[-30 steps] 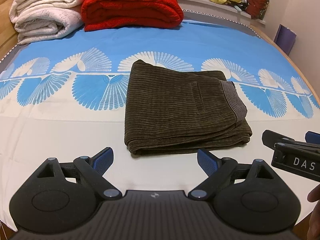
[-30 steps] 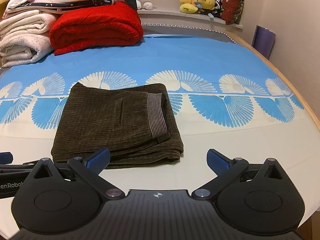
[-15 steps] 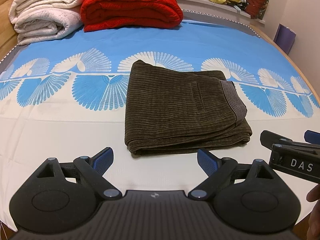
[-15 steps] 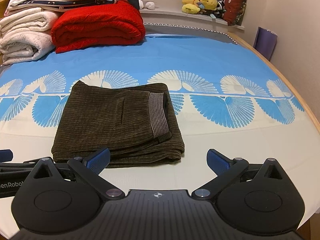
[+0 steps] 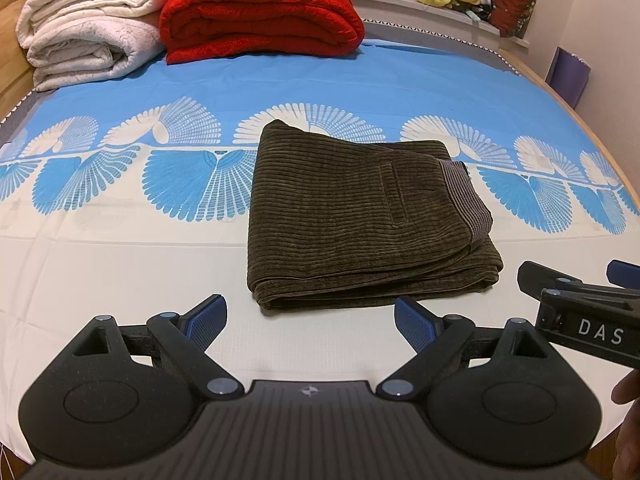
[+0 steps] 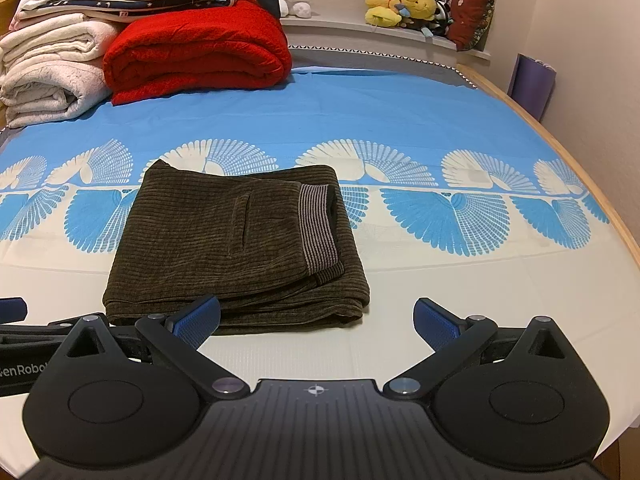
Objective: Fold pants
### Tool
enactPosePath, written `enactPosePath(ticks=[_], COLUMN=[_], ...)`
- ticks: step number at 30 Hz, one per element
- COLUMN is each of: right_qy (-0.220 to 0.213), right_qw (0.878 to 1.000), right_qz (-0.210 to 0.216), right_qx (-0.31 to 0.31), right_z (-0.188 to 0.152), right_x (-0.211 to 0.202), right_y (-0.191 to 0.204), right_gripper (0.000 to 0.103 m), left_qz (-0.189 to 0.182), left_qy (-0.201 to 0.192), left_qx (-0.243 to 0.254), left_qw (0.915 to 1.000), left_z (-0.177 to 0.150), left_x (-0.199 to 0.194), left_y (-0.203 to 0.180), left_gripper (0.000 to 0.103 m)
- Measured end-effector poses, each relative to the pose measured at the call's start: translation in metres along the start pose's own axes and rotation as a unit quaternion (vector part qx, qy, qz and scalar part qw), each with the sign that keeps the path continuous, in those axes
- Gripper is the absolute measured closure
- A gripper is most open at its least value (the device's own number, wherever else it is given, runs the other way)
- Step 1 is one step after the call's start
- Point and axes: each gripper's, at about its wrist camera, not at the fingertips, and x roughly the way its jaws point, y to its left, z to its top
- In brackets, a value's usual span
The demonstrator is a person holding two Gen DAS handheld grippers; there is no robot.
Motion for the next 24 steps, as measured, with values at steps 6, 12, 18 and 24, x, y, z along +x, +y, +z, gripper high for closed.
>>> enactPosePath(ticks=[6, 12, 18, 24], right_qy=[0.0, 0.0, 0.001, 0.001], right_qw=[1.0, 1.0, 1.0, 1.0], right_qz=[0.0, 0.0, 0.0, 0.0], right_qx=[0.0, 0.001, -0.001, -0.001], right_z=[0.0001, 0.0002, -0.0009, -0.0007], right_x=[-0.0001, -0.0001, 0.0005, 0.0004], right_y=[0.0003, 0.0004, 0.0009, 0.0012], right_gripper=[0.001, 0.001, 0.001, 0.001], left_qz=[0.0, 0.0, 0.0, -0.003], left_qy=[0.0, 0.0, 0.0, -0.002], left_qx=[0.001, 0.001, 0.001, 0.001], left_qw=[1.0, 1.0, 1.0, 1.0], left_z=[0.0, 0.0, 0.0001, -0.0002], left_x=[-0.0001, -0.0001, -0.0001, -0.0005], left_y=[-0.0001, -0.0001, -0.0002, -0.0007], left_gripper=[0.009, 0.009, 0.009, 0.009])
